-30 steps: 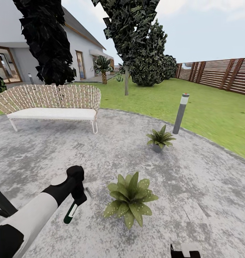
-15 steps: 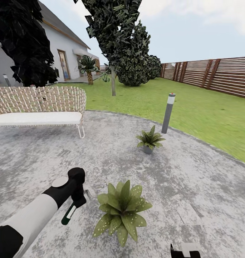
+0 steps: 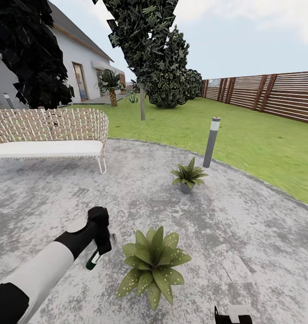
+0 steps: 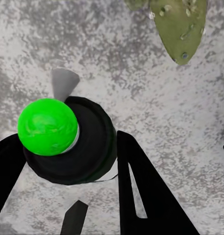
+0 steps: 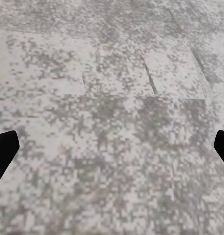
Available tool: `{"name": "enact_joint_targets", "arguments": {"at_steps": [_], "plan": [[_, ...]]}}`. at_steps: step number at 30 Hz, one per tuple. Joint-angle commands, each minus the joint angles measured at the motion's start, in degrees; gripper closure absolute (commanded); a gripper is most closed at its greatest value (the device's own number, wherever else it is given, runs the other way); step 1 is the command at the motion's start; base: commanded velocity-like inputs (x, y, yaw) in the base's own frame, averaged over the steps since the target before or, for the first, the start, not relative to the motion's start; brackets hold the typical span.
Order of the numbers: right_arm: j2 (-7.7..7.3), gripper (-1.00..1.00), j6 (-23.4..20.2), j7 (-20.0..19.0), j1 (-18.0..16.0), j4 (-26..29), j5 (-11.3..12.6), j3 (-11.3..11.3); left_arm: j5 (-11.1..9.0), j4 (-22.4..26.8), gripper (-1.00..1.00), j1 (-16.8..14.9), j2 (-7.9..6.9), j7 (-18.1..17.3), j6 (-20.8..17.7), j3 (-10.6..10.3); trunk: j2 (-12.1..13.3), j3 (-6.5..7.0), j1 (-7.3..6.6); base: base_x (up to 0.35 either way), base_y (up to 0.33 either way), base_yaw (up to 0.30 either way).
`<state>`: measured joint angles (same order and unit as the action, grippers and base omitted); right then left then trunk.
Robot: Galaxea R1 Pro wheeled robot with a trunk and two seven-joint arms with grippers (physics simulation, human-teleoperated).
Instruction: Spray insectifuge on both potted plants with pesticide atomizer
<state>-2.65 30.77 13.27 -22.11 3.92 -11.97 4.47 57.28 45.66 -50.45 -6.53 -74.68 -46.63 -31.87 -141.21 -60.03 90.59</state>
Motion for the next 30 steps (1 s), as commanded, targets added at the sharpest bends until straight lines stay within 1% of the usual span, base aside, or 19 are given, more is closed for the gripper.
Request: {"name": "enact_joint_targets", "arguments": {"at_steps": [1,4,7,9,11,12,13,14,16,17,19,21,23,25,27,29,30], "plan": [[0.01,-1.0,0.2,0.2,0.0,-0.1,-0.6,0.4,0.4,1.7,1.0,0.0,0.2,-0.5,-0.5,-0.2,0.0,-0.06,-0.01,0.0,0.0,0.0],[0.01,-1.0,0.2,0.2,0.0,-0.1,-0.6,0.4,0.4,3.1,1.0,0.1,0.33,-0.7,-0.5,-0.3,0.0,-0.06,-0.01,0.0,0.0,0.0],[0.01,-1.0,0.2,0.2,0.0,-0.1,-0.6,0.4,0.1,3.3,1.0,0.2,-0.05,-0.8,-0.4,-0.2,0.0,-0.06,-0.01,0.0,0.0,0.0],[0.01,-1.0,0.2,0.2,0.0,-0.1,-0.6,0.4,-0.3,2.7,1.0,0.3,-0.9,-1.0,-0.1,0.0,0.0,-0.06,-0.01,0.0,0.0,0.0],[0.01,-1.0,0.2,0.2,0.0,-0.1,-0.6,0.4,-0.6,1.8,1.0,0.4,-2.84,-1.0,0.2,0.1,0.0,-0.06,-0.01,0.0,0.0,0.0],[0.01,-1.0,0.2,0.2,0.0,-0.1,-0.6,0.4,-0.7,1.5,1.0,0.5,-3.43,-0.9,0.7,0.1,0.0,-0.06,-0.01,0.0,0.0,0.0],[0.01,-1.0,0.2,0.2,0.0,-0.1,-0.6,0.4,-0.8,1.0,1.0,0.6,-3.93,-0.8,2.2,0.2,0.0,-0.06,-0.01,0.0,0.0,0.0],[0.01,-1.0,0.2,0.2,0.0,-0.1,-0.6,0.4,-1.0,0.5,1.0,1.4,-4.19,-0.4,4.3,0.2,0.0,-0.06,-0.01,0.0,0.0,0.0],[0.01,-1.0,0.2,0.2,0.0,-0.1,-0.6,0.4,-1.1,0.2,1.0,3.0,-4.35,-0.1,6.2,0.4,0.0,-0.06,-0.01,0.0,0.0,0.0],[0.01,-1.0,0.2,0.2,0.0,-0.1,-0.7,0.4,-1.1,0.2,1.0,3.7,-4.34,0.0,6.7,0.7,0.0,-0.06,-0.01,0.0,0.0,0.0],[0.01,-1.0,0.2,0.2,0.0,-0.1,-0.7,0.4,-1.1,0.1,1.0,4.7,-4.05,0.2,7.5,3.0,0.0,-0.06,-0.01,0.0,0.0,0.0],[0.01,-1.0,0.2,0.2,0.0,-0.1,-0.7,0.4,-1.1,0.3,1.0,5.0,-3.86,0.2,7.8,5.1,0.0,-0.06,-0.01,0.0,0.0,0.0],[0.01,-1.0,0.2,0.2,0.0,-0.1,-0.7,0.4,-1.1,0.6,1.0,5.1,-3.79,0.5,7.8,6.5,0.0,-0.06,-0.01,0.0,0.018,0.0],[0.02,-1.0,0.2,0.2,0.0,-0.1,-0.7,0.4,-1.0,0.8,1.0,5.1,-3.82,2.0,7.6,7.4,0.0,-0.06,-0.01,0.0,0.206,0.0],[0.06,-1.0,0.2,0.2,0.0,-0.1,-0.7,0.4,-0.9,0.9,1.0,5.1,-3.84,4.5,7.5,8.6,0.0,-0.06,-0.01,0.0,0.222,0.0],[0.09,-1.0,0.2,0.2,0.0,-0.1,-0.7,0.4,-0.5,0.8,1.0,5.1,-3.86,5.6,7.4,9.4,0.0,-0.06,-0.01,0.0,0.12,0.0],[0.1,-1.0,0.2,0.2,0.0,-0.1,-0.7,0.4,-0.4,0.7,1.0,5.1,-3.9,5.8,7.4,9.4,0.0,-0.06,-0.01,0.0,0.038,0.0]]}}
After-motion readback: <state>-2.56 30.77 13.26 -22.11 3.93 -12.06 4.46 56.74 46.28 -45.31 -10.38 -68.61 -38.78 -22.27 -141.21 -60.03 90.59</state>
